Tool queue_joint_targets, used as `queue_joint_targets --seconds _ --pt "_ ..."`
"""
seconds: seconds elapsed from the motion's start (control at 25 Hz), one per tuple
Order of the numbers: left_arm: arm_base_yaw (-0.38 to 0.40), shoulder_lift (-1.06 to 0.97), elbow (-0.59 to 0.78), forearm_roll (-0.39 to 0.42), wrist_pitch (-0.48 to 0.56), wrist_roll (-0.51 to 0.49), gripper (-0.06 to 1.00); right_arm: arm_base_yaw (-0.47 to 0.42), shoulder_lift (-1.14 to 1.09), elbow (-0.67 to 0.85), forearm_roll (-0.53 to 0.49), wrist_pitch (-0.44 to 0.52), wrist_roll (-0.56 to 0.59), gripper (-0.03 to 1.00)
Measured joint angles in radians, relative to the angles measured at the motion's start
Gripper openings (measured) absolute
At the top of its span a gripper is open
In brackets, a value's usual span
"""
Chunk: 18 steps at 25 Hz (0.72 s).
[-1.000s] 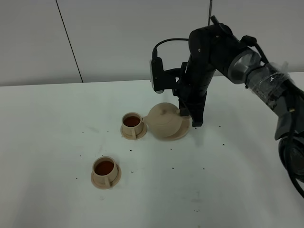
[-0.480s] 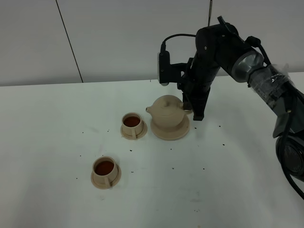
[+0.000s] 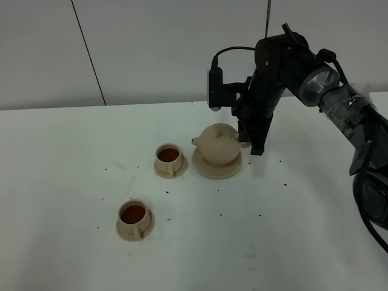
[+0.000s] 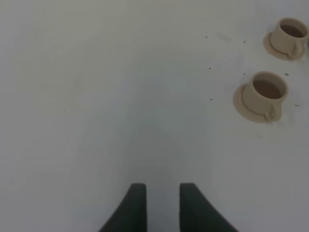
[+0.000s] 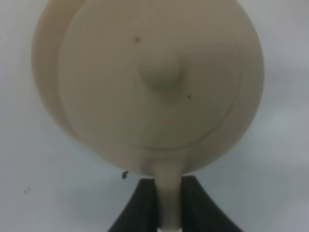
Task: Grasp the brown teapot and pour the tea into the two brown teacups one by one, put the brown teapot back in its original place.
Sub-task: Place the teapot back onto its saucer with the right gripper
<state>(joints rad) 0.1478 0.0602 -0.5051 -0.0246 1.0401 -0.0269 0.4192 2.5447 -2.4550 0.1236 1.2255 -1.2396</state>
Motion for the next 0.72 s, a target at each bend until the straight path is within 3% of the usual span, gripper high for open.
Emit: queue_joint_targets --seconds 0.72 --pt "0.000 0.000 0.000 0.000 0.000 0.000 0.24 -0.001 0.000 0.000 0.028 0.000 0.003 0.10"
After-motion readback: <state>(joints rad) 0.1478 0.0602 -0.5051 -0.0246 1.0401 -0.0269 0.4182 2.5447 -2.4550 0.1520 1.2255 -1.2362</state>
